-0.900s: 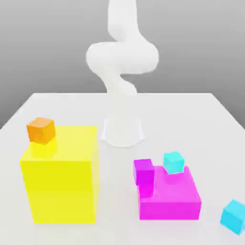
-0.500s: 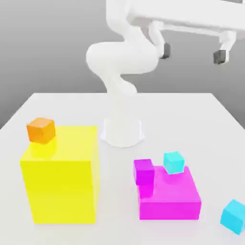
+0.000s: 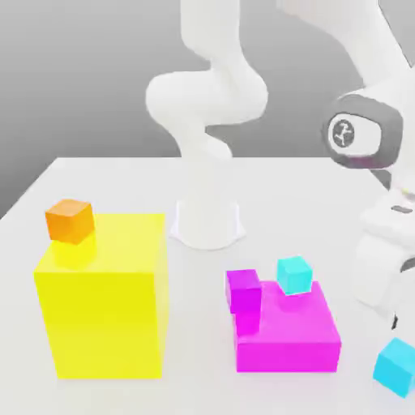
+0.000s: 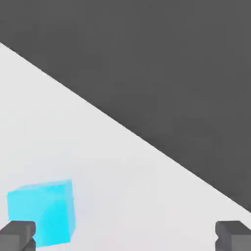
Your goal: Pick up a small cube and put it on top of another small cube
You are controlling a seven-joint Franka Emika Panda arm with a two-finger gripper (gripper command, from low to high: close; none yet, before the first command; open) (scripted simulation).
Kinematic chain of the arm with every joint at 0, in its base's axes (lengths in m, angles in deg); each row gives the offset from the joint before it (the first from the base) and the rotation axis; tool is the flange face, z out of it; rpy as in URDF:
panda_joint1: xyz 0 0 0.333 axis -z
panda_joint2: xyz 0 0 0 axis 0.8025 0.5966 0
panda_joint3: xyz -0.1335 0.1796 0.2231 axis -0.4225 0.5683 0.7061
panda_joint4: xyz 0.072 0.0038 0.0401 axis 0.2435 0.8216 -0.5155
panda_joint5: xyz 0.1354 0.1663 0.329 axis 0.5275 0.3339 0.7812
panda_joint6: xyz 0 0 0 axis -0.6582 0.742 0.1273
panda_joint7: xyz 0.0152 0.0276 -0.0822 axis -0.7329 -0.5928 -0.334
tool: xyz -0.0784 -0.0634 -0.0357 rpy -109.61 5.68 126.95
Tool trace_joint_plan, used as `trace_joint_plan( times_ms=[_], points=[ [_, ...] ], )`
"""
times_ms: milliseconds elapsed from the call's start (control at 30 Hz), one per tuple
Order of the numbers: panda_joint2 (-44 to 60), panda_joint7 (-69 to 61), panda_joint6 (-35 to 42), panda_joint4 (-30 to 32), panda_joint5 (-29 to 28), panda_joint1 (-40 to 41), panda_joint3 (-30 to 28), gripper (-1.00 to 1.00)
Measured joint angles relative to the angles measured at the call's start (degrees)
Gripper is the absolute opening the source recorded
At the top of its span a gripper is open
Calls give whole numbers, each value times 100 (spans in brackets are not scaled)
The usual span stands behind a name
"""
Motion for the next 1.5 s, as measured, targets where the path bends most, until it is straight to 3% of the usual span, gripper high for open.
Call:
trace_joint_plan(
  times_ms=[200,233,467,633,1367,1500],
  points=[
    [1232,285,-735,-169,-462,-472,-318,0],
    [1360,335,-831,-198,-531,-531,-390,-100],
    [1352,332,-825,-195,-527,-525,-380,-100],
    [437,-31,-180,65,-5,-196,2,-100],
    [-4087,-376,1199,3042,1701,699,-1180,-100],
    [-3697,-387,525,3315,1784,756,-1207,-100]
  ],
)
